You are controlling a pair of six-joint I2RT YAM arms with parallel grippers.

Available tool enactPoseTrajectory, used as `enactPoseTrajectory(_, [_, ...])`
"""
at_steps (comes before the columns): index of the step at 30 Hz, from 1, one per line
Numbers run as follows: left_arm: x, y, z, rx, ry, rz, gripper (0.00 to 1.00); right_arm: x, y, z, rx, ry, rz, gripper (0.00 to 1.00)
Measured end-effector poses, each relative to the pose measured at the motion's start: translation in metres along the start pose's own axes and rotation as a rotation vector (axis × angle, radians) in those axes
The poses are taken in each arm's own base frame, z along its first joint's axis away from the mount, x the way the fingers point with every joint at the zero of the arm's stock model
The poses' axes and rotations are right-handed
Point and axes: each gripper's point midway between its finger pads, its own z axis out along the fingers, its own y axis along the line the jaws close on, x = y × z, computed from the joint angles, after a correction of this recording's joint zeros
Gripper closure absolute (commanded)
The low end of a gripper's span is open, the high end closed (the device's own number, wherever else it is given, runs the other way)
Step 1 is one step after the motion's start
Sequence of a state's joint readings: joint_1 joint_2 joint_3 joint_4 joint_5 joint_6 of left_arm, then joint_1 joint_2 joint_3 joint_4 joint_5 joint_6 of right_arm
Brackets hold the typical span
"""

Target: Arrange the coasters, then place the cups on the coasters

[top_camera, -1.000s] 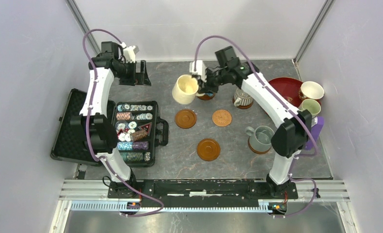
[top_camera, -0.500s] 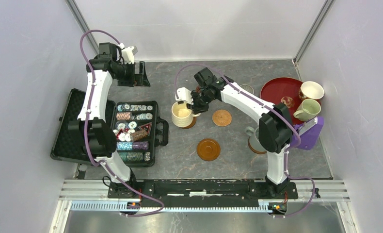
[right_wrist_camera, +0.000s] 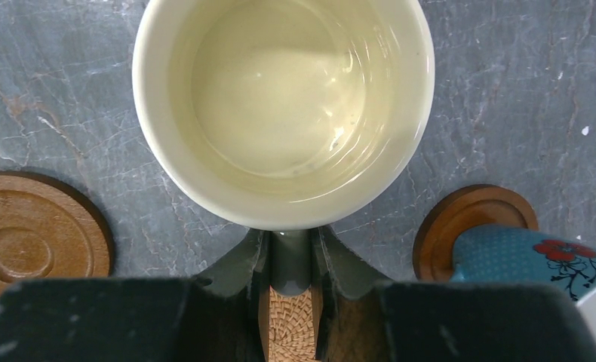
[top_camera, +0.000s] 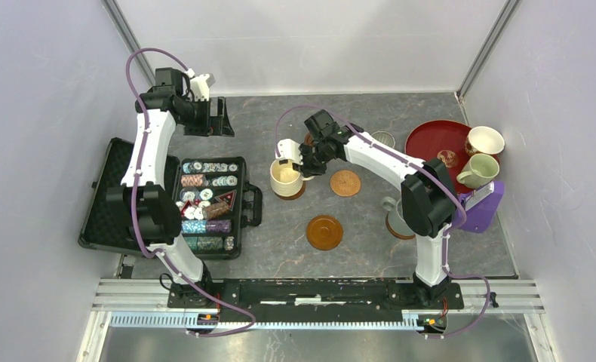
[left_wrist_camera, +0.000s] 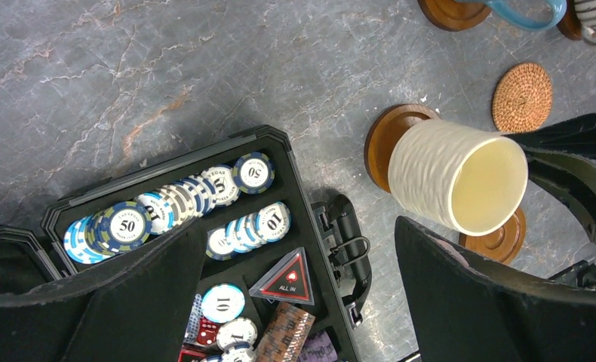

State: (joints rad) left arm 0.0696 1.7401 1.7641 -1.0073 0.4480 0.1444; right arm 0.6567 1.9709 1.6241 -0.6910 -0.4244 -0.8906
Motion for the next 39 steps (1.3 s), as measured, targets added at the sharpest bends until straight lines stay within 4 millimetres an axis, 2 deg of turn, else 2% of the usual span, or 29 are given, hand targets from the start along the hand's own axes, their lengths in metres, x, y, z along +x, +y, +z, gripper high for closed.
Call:
enactPoseTrajectory(10, [0.002, 0.000, 0.000, 0.000, 0.002, -0.001, 0.00, 0.004, -0.013, -0.001, 0.043, -0.009, 0.003, 1.00])
enactPoseTrajectory(39, [0.005, 0.000, 0.001, 0.001, 0.011, -0.005, 0.00, 0.017, -0.011, 0.013, 0.043, -0.001, 0.015, 1.00])
